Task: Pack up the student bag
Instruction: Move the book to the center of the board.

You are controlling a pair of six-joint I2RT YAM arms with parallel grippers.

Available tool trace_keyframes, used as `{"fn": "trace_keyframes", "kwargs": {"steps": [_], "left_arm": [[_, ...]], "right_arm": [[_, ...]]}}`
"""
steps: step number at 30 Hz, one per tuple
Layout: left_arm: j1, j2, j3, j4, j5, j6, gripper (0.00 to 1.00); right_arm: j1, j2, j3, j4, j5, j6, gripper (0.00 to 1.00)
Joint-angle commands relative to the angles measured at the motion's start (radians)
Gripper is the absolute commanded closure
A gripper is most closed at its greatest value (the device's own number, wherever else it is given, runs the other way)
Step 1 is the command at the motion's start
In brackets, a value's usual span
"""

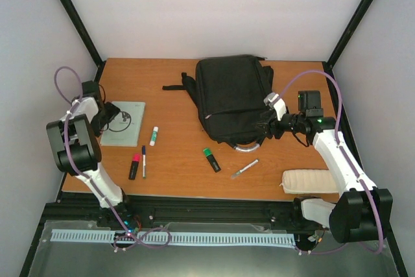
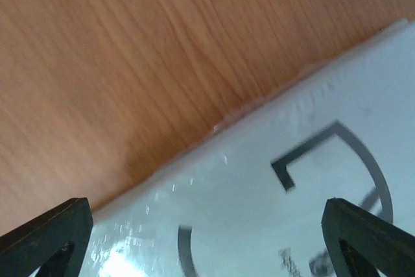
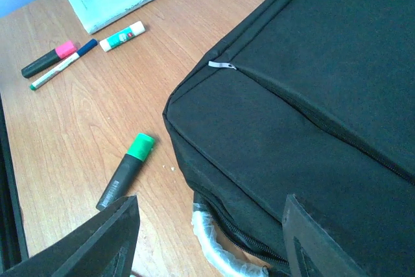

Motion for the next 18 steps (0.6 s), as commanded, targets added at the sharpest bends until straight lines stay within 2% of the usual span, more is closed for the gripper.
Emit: {"fn": "trace_keyframes", "kwargs": {"steps": [1, 5, 11, 18], "left_arm": [[0.019, 0.100, 0.093, 0.014, 0.070, 0.068, 0.00], [0.019, 0.187, 0.127, -0.001, 0.224, 0.095, 0.00], [0.004, 0.163, 0.081, 0.064, 0.334, 0.117, 0.00], [-0.046, 0.236, 0.108, 0.078, 0.450, 0.171, 0.09]], "right_arm": [[-0.006, 0.009, 0.024, -0.013, -0.022, -0.022, 0.38], [-0.006, 0.013, 0.023, -0.016, -0.026, -0.023, 0.38], [-0.006, 0.031, 0.025, -0.020, -0.030, -0.031, 0.38], [-0.006, 0.051, 0.025, -0.023, -0.037, -0.023, 0.38]]}}
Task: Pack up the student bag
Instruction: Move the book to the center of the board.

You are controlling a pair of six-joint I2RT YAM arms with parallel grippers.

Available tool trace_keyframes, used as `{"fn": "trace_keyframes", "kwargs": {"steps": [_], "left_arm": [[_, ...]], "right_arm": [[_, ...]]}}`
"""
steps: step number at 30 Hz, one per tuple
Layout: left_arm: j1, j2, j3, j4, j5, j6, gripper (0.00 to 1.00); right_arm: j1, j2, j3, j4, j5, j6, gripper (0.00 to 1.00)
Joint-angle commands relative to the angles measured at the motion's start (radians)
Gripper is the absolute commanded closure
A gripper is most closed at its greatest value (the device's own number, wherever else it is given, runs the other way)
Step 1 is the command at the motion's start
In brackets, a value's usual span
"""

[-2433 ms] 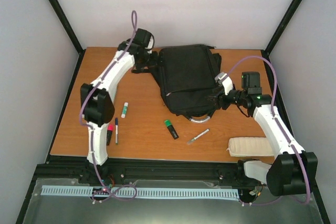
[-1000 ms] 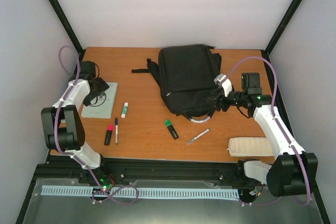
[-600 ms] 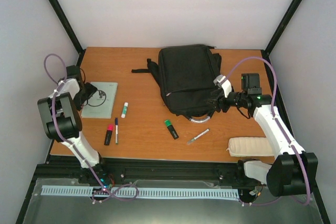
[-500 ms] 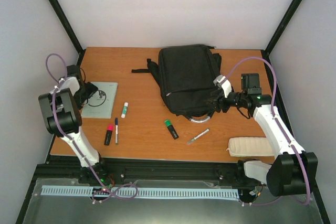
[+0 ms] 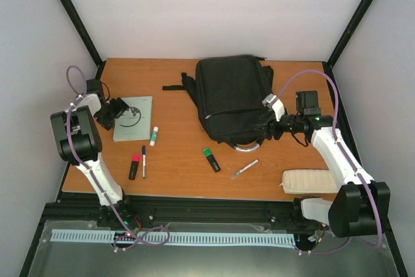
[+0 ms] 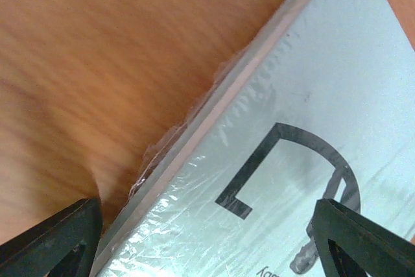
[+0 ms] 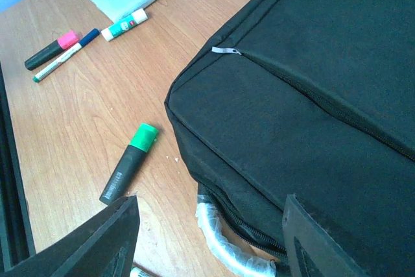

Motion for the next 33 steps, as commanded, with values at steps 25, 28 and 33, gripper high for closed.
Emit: {"fn": "trace_keyframes", "kwargs": {"steps": [25, 28, 33], "left_arm": [[-0.258, 0.055, 0.004, -0.006, 0.151, 0.065, 0.18], [-0.306, 0.041, -0.008, -0.020, 0.125, 0.043, 0.20], [-0.363, -0.010, -0.061, -0.025, 0.073, -0.015, 0.21]], "right_arm": [[0.493, 0.750, 0.713, 0.024, 0.180, 0.407, 0.52], [0.517, 0.902, 0.864, -0.023, 0.203, 0.441, 0.52], [0.530, 1.094, 1.113, -0.102, 0.223, 0.447, 0.53]]}}
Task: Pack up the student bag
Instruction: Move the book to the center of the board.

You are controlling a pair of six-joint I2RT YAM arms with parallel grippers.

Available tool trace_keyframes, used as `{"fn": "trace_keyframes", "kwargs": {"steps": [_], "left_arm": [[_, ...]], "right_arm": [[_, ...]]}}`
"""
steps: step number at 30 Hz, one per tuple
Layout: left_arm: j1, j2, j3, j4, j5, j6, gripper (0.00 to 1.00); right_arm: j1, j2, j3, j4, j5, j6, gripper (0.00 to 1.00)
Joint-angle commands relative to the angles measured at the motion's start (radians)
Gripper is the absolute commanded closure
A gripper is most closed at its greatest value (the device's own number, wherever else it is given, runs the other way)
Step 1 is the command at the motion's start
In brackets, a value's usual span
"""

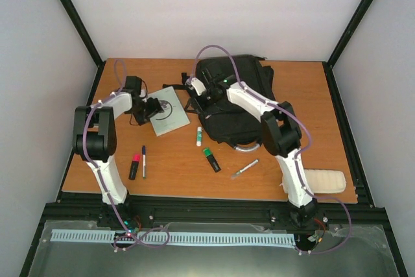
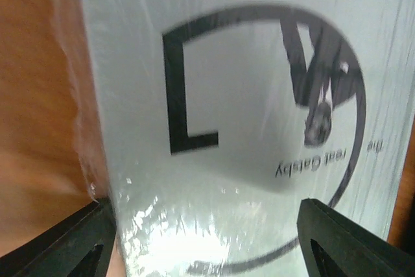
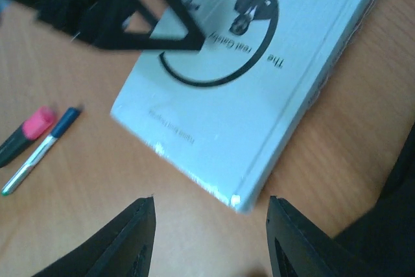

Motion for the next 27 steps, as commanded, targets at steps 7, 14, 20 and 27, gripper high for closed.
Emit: {"fn": "trace_keyframes", "kwargs": {"steps": [7, 14, 20, 27], "left_arm": [[-0.049, -0.188, -0.177, -0.026, -0.080, -0.145, 0.21], [-0.045, -0.257, -0.228, 0.063, -0.178, -0.168, 0.17], [-0.004, -0.223, -0.297, 0.234, -0.121, -0.255, 0.17], [0.010, -0.124, -0.321, 0.345, -0.025, -0.291, 0.18]], "right_arm": [[0.013, 0.264, 0.358, -0.107, 0.162, 0.073, 0.51], [0.027, 0.348, 0.435, -0.108, 0.177, 0.066, 0.49], [0.051, 0.384, 0.438, -0.103, 0.201, 0.066, 0.50], [0.052, 0.420, 0.440, -0.113, 0.179, 0.074, 0.46]]}}
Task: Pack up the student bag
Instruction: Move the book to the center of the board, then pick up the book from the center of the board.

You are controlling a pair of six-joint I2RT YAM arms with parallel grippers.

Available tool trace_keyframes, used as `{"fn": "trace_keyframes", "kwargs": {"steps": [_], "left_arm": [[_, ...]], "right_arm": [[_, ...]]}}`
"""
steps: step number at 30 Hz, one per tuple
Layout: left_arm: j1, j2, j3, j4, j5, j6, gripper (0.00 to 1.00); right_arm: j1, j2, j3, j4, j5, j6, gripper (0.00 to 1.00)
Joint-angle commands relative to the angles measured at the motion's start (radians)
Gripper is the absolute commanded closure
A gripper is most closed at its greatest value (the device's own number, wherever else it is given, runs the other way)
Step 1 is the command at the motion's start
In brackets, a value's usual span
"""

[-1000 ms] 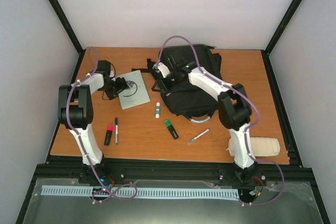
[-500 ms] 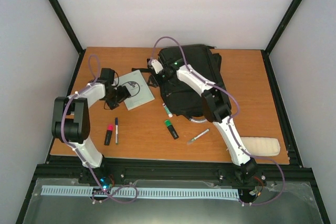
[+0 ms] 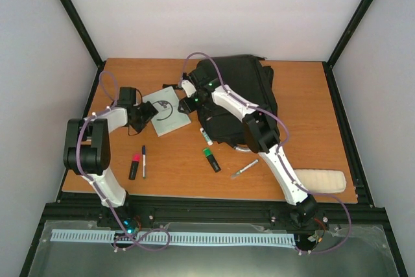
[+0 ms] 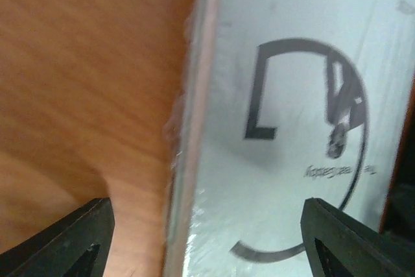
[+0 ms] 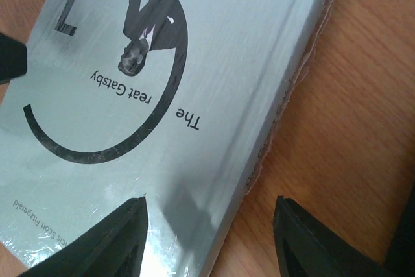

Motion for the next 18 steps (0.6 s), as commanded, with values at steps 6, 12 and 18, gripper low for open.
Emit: {"fn": "trace_keyframes", "kwargs": {"steps": [6, 12, 18], "left_arm": [[0.007, 0.114, -0.003, 0.072, 0.032, -0.047, 0.30], [0.005, 0.186, 0.040, 0.042, 0.064, -0.027, 0.52], [-0.014, 0.226, 0.040, 0.047, 0.085, -0.015, 0.61]], "right_arm": [[0.005, 0.081, 0.019, -0.045, -0.053, 0.037, 0.39], [0.005, 0.117, 0.031, -0.046, -0.161, 0.066, 0.34], [0.002, 0.141, 0.039, -0.007, -0.408, 0.140, 0.31]]}}
